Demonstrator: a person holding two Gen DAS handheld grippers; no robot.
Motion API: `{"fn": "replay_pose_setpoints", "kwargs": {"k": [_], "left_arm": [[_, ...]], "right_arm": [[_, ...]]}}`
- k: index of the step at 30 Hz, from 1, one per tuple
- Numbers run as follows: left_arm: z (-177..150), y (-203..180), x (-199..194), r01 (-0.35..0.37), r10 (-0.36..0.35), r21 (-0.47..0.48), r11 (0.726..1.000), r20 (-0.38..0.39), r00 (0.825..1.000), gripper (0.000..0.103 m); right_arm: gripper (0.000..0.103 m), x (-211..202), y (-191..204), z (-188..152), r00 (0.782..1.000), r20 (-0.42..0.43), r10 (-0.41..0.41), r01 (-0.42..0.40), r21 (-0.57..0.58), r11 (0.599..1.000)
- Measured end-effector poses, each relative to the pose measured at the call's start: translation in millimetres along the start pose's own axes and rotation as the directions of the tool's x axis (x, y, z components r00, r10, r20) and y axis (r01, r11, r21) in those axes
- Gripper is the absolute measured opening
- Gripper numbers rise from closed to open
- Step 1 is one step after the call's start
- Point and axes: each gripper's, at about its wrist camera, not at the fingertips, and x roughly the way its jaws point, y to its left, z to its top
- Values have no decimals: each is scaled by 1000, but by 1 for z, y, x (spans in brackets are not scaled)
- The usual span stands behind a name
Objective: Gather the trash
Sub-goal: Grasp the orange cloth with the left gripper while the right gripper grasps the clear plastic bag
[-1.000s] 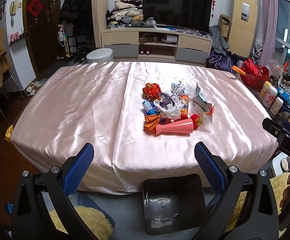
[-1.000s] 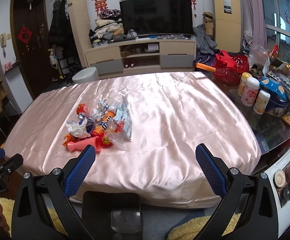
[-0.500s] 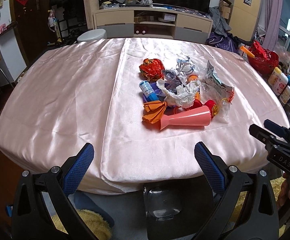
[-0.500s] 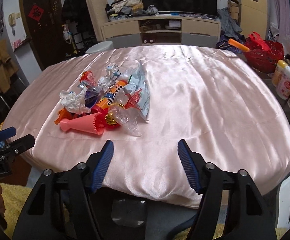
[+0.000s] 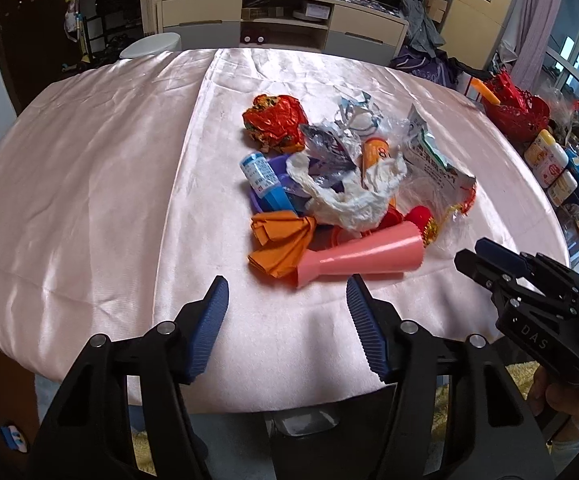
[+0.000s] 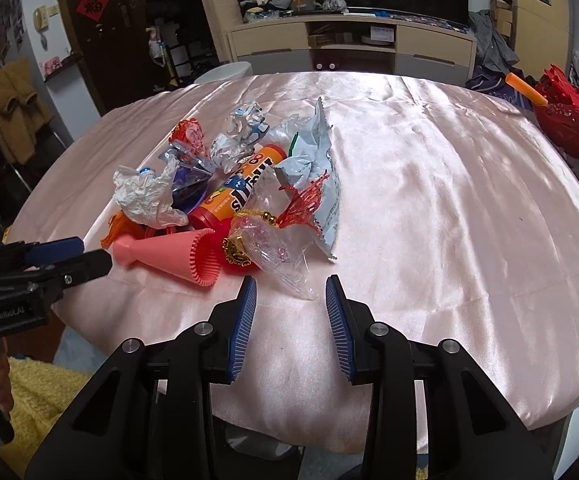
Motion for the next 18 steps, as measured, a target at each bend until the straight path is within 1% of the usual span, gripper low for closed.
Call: {"fn": "replay_pose_setpoints", "kwargs": {"k": [3,7,9,11,12,13,14,18], "left_arm": [[10,3,1,2,-2,-5,1000,10,1000,57],[17,-2,8,18,-18,10,1000,-2,1000,57],[19,-3,15,30,-30,8,1000,-19,999,51],[20,0,23,46,-46,-7,999,-36,998,39],[21,2,26,46,-46,-13,999,-39,998,38],[21,3,27,45,-45,-16,999,-35,998,34],[22,5,28,52,-53,-26,998,-37,998,30],[22,10,29,68,-69,-48,997,-32,997,25]], "right_arm": [[37,3,1,2,1000,1,11,-11,2,1000],[37,12,4,5,1000,-13,12,-12,-9,1000],[36,17,4,7,1000,-19,10,-10,-13,1000],[32,21,4,7,1000,-27,8,-8,-16,1000],[30,23,3,7,999,-33,6,-6,-17,1000],[27,26,2,6,999,-39,3,-3,-16,1000],[26,26,0,6,999,-32,3,-4,-16,1000],[23,26,-1,7,1000,-29,6,-7,-14,1000]]}}
